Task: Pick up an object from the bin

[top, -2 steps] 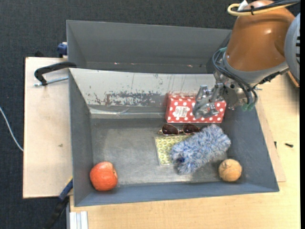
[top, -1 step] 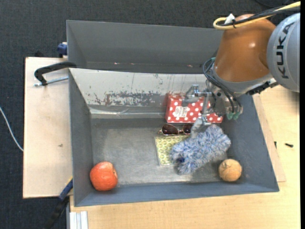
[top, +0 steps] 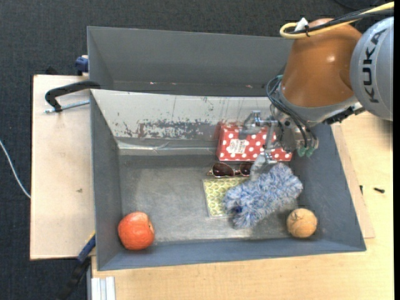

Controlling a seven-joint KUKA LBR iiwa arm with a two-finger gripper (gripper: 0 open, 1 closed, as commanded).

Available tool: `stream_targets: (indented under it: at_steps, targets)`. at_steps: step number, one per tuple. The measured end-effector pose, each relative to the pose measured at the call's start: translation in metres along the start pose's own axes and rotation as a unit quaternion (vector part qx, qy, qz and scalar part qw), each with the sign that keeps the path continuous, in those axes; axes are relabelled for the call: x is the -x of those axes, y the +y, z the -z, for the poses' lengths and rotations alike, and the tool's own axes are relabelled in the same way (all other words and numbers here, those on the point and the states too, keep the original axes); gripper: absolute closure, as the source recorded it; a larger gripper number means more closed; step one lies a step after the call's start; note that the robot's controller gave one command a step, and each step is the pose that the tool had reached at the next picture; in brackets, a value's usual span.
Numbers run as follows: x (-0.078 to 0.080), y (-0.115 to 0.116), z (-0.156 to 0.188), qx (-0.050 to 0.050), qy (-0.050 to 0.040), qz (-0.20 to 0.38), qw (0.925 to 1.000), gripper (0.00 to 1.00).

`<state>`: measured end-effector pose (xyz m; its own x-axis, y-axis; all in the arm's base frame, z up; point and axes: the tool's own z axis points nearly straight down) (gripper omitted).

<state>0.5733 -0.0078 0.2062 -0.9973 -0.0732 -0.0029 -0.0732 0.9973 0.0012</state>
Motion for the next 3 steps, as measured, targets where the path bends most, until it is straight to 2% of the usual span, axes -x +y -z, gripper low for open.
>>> stream_targets:
  at_steps: [1, 2, 3]
  targets:
    - [0.006, -0.006, -0.046, -0.001, -0.0038, 0.010, 0.9999, 0.00]
    - [0.018, -0.011, -0.130, 0.001, 0.0030, 0.022, 0.9998, 1.00]
    - [0.018, -0.011, -0.130, 0.001, 0.0030, 0.022, 0.9998, 1.00]
